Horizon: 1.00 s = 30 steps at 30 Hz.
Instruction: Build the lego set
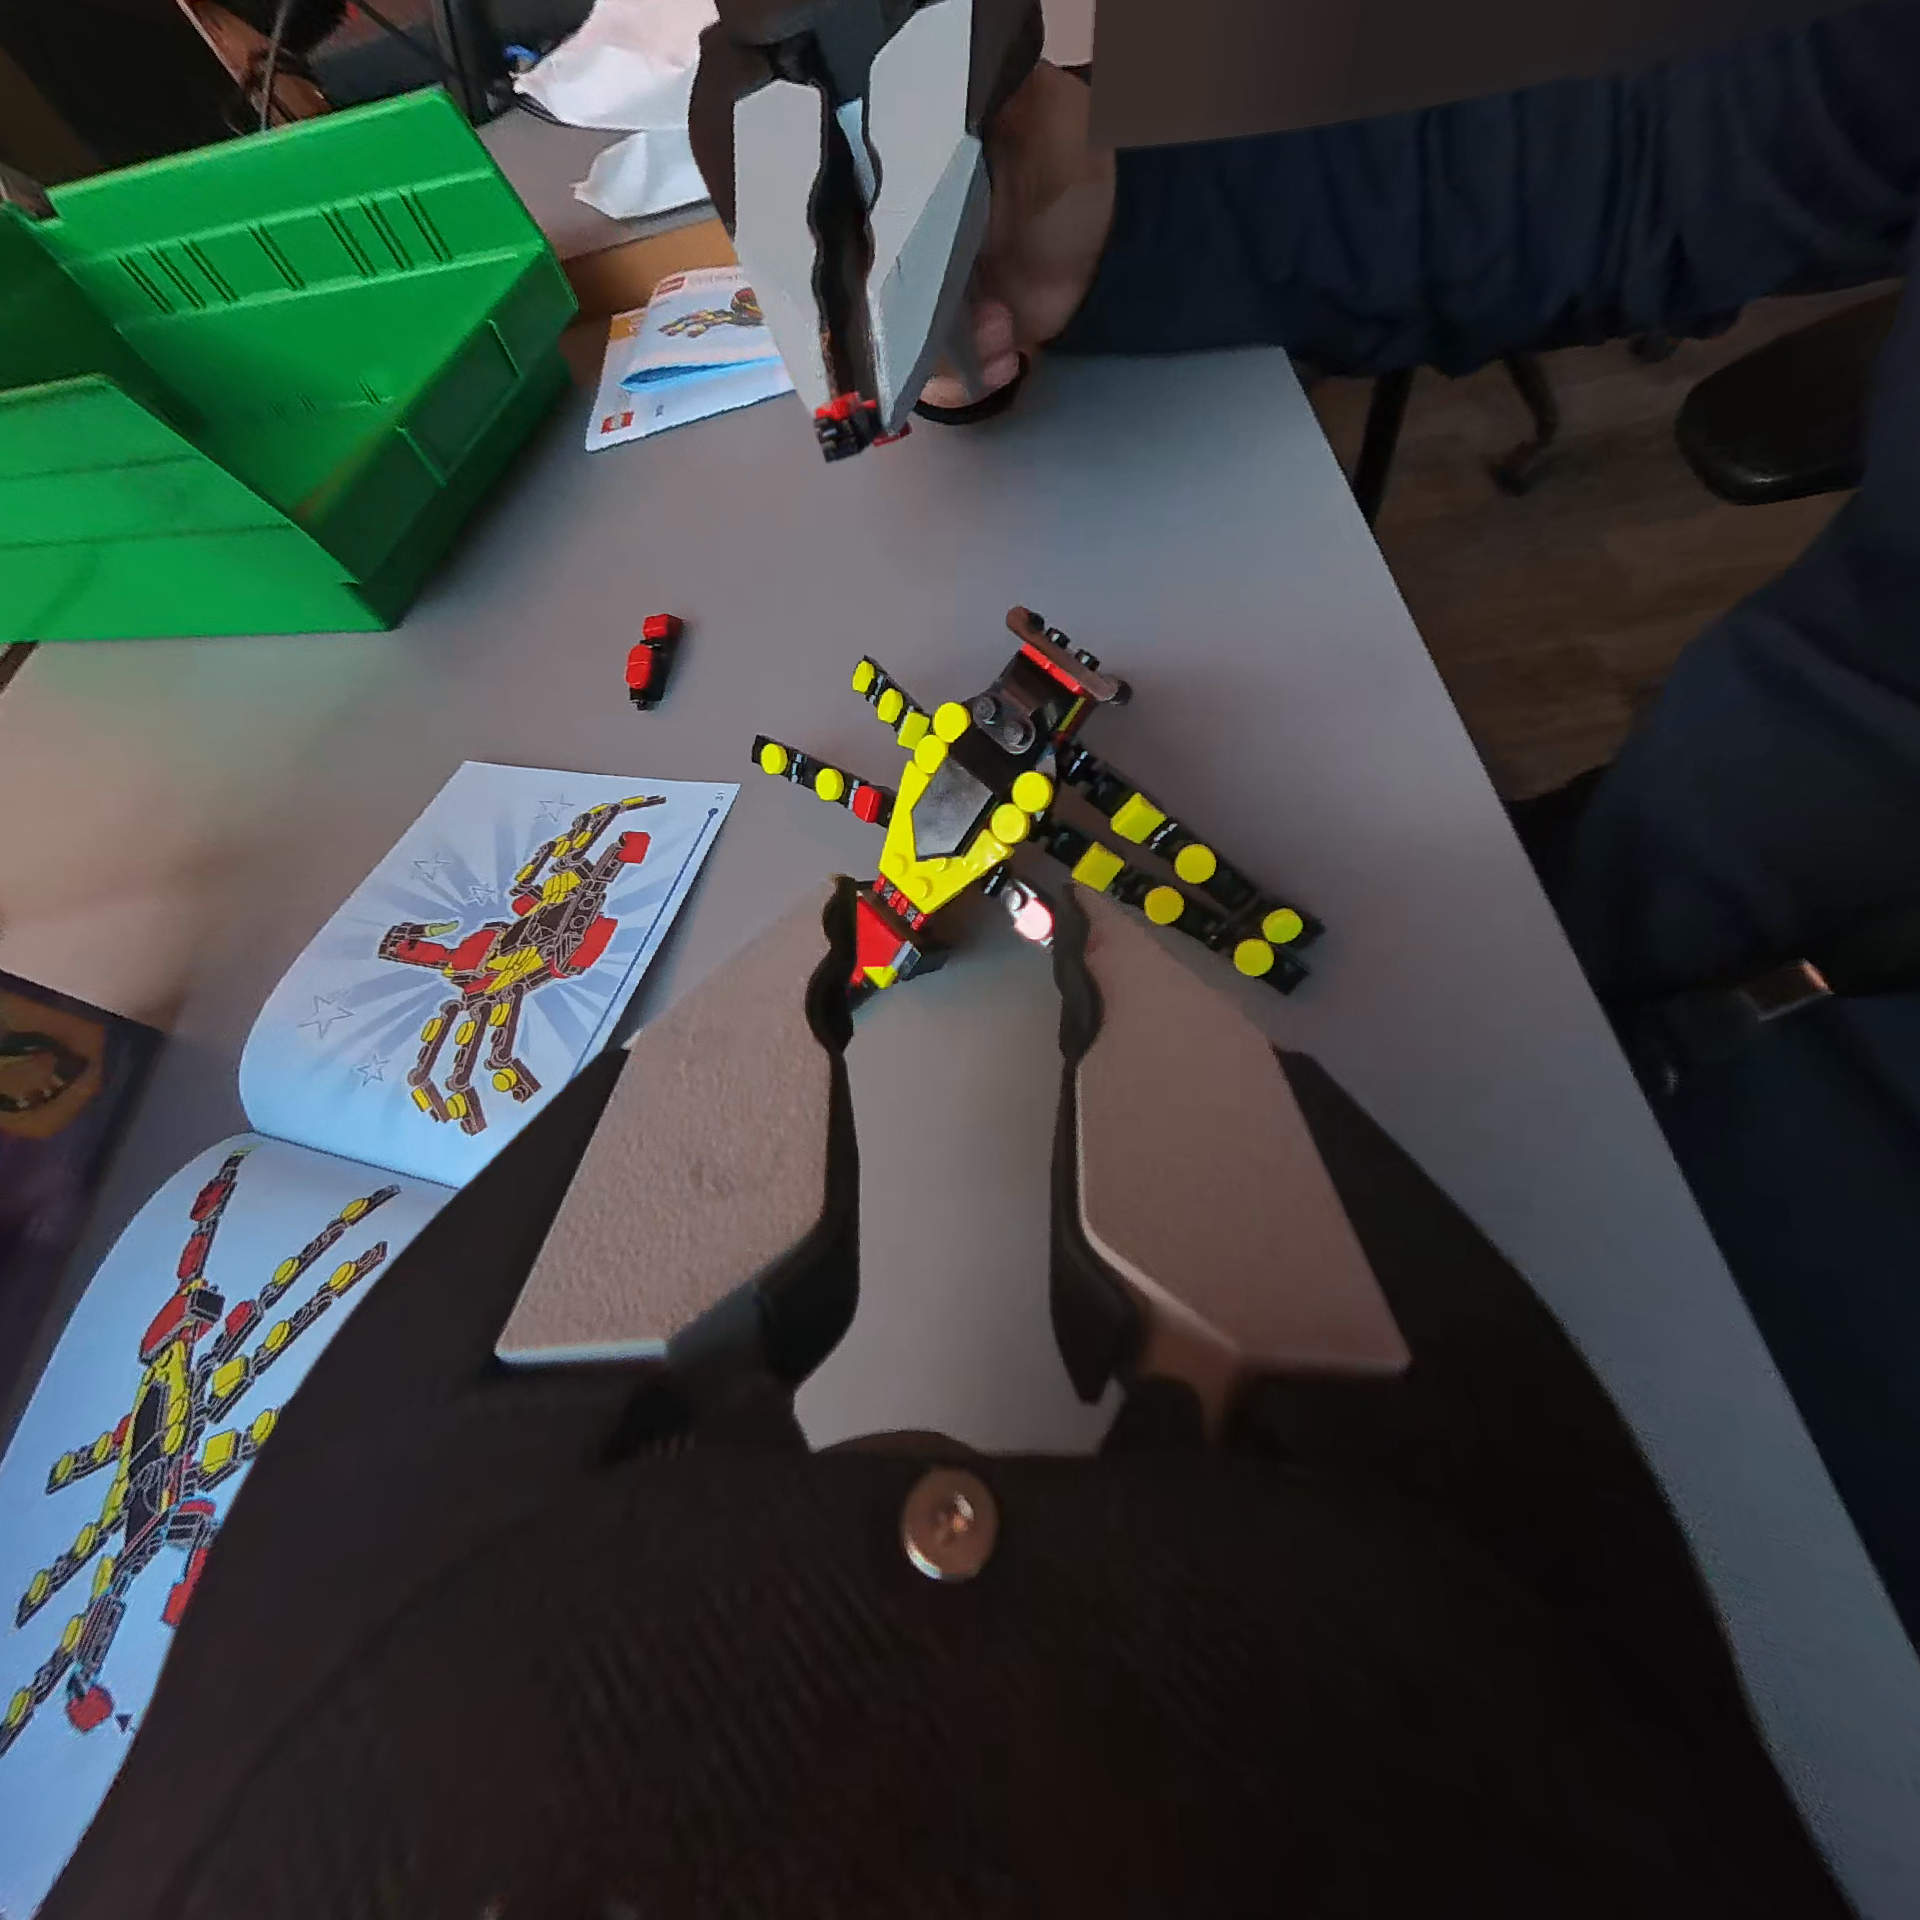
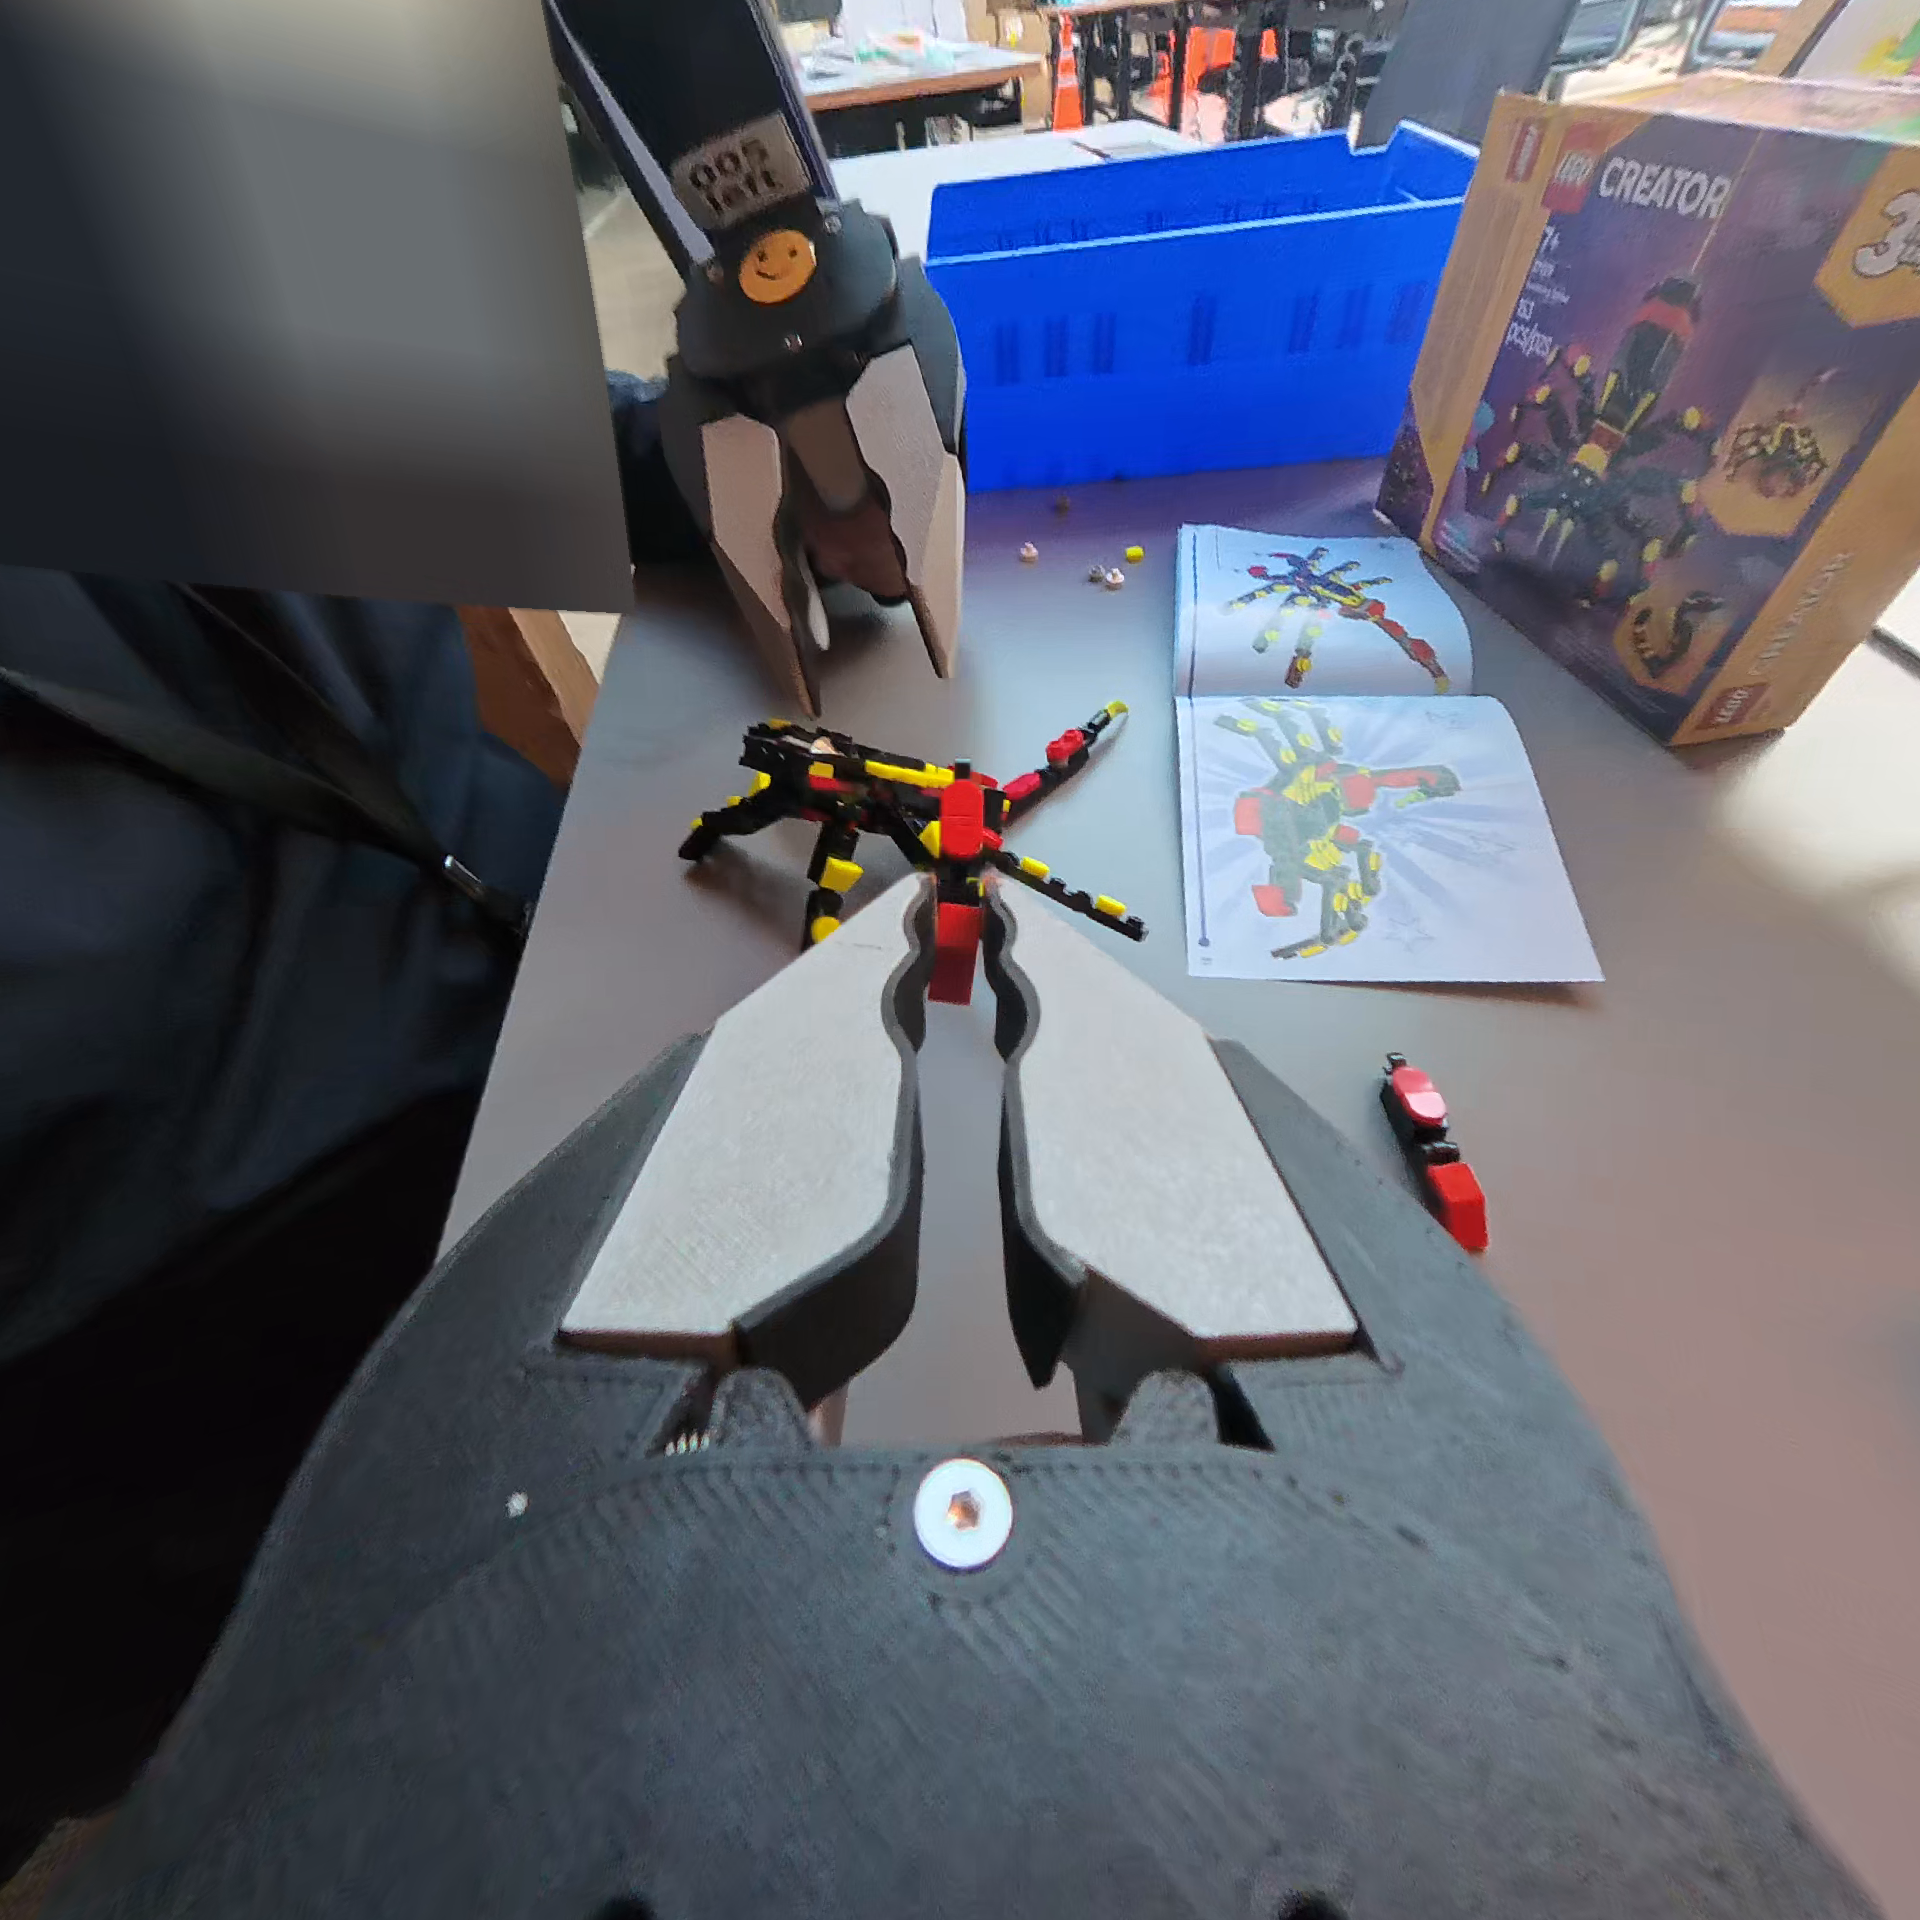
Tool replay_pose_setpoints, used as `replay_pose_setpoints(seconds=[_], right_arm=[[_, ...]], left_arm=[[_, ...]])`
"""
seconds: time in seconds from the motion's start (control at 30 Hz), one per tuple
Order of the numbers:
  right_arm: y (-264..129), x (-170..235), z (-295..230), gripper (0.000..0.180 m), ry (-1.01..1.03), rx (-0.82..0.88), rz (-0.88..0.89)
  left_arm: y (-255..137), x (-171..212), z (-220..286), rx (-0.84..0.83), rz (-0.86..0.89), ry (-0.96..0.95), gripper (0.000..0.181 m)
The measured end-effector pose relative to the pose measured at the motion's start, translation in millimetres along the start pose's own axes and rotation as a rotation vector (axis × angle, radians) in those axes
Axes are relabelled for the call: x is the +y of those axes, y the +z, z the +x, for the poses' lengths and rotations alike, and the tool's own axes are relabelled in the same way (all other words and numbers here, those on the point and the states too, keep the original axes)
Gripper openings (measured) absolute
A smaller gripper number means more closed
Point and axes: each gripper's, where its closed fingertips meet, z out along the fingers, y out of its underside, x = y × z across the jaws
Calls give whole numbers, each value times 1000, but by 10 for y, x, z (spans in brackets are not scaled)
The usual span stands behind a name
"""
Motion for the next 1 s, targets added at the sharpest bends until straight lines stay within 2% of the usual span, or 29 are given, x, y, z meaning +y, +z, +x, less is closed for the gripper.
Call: replay_pose_setpoints(seconds=[0.03,0.47,0.67,0.83,0.93,1.0], right_arm=[[-9,-9,-9,5,2,-2,6],[34,81,40,5,75,-5,-26],[28,18,32,5,385,-105,41],[3,94,-206,5,644,-178,-34],[-40,-45,-290,5,855,-272,58],[-61,-80,-295,5,924,-287,93]], left_arm=[[-1,-1,1,-2,7,5,35],[41,115,32,-41,-58,105,30],[39,73,-94,-145,-73,144,27],[99,-173,109,-126,-38,174,22],[129,-309,132,-168,-51,210,21],[160,-431,140,-199,-63,238,21]])
